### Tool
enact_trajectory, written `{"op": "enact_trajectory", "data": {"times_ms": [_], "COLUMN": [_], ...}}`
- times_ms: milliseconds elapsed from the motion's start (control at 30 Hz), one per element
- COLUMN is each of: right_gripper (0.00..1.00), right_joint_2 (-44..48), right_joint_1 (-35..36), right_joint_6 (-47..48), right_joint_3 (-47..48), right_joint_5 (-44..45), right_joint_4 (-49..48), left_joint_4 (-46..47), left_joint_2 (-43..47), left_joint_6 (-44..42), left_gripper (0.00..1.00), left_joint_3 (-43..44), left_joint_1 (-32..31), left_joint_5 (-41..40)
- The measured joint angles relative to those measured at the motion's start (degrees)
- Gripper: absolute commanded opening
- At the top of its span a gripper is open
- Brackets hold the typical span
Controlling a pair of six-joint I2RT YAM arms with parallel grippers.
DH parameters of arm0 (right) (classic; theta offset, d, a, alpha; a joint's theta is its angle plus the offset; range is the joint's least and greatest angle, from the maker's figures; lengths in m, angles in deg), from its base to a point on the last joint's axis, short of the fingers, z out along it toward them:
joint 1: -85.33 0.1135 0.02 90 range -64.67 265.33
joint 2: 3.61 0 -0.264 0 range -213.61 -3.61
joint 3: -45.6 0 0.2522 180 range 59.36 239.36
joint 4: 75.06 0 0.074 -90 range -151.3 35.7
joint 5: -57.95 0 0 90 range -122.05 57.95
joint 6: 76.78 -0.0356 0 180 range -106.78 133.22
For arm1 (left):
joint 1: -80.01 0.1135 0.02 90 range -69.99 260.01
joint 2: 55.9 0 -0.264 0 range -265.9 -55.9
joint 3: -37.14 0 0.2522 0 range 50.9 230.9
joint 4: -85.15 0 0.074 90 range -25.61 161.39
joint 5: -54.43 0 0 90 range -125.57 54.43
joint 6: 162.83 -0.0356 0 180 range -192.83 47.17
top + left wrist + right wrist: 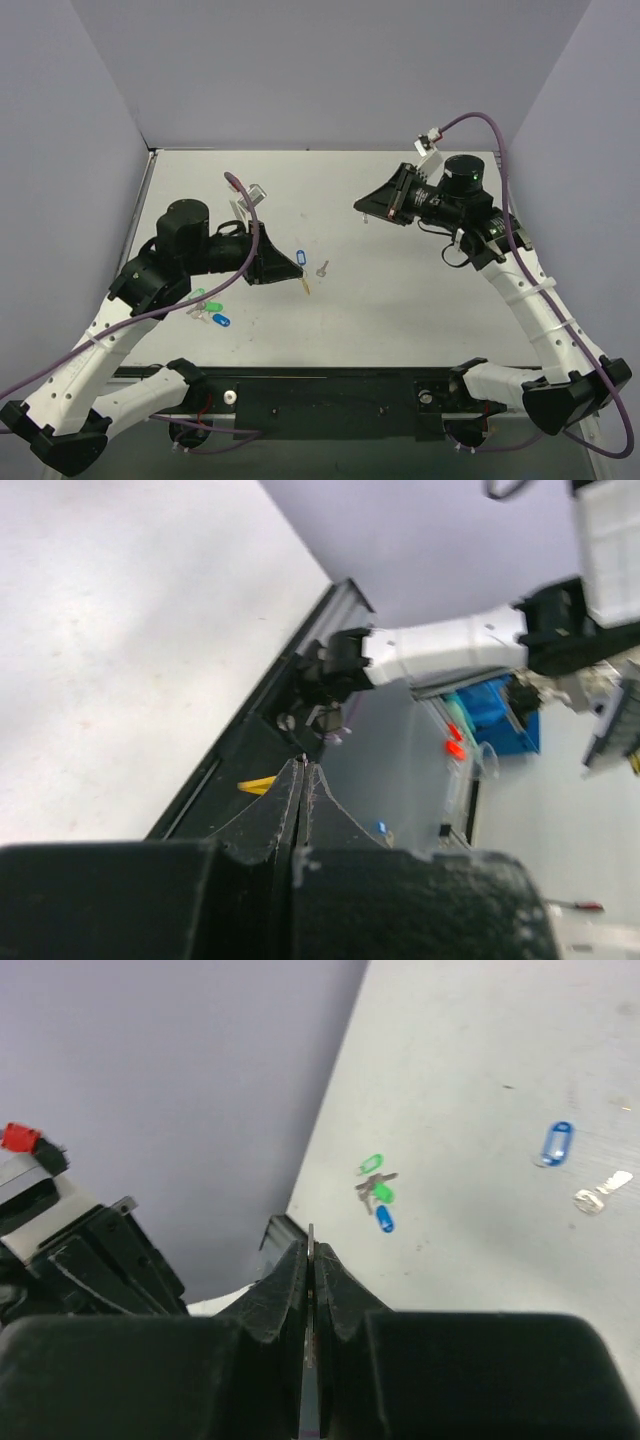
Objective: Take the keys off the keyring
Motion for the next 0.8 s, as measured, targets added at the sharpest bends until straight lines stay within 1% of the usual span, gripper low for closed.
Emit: {"op": "enact_trajectory", "data": {"times_ms": [67, 267, 333, 433, 600, 800], "right_gripper": [0.00, 0.00, 0.00, 0.00, 0.00, 0.00], "right_joint_2": [0.81, 1.55, 1.64, 2.34, 5.46, 7.45], "right_joint_1": [-0.57, -1.27, -1.38, -1.53, -1.53, -1.53], "right_joint_6": [1.60, 3.65, 3.93, 4.11, 4.37, 4.68], "right_joint_3": [-0.28, -4.57, -6.34, -8.44, -11.04, -13.00], "right_joint_5": [4.24, 11.47, 13.16, 15.13, 17.33, 18.53], "right_joint_4": [4.26, 12.46, 14.51, 16.50, 18.53, 19.82], "left_joint_4": [-2.14, -6.58, -6.82, -6.49, -5.92, -4.44], "left_joint_2": [-0.13, -1.42, -1.53, -1.42, -1.75, -3.50], "left_joint_6": [-0.59, -1.11, -0.81, 0.37, 3.02, 4.59], "left_gripper": [0.00, 0.00, 0.00, 0.00, 0.00, 0.00], "left_joint_3": [0.00, -0.31, -1.22, -4.83, -10.73, -12.41], "left_joint_1": [0.00, 0.00, 0.02, 0.22, 0.92, 1.60], "left_joint_5": [-3.87, -15.93, -19.78, -24.72, -29.75, -34.36]}}
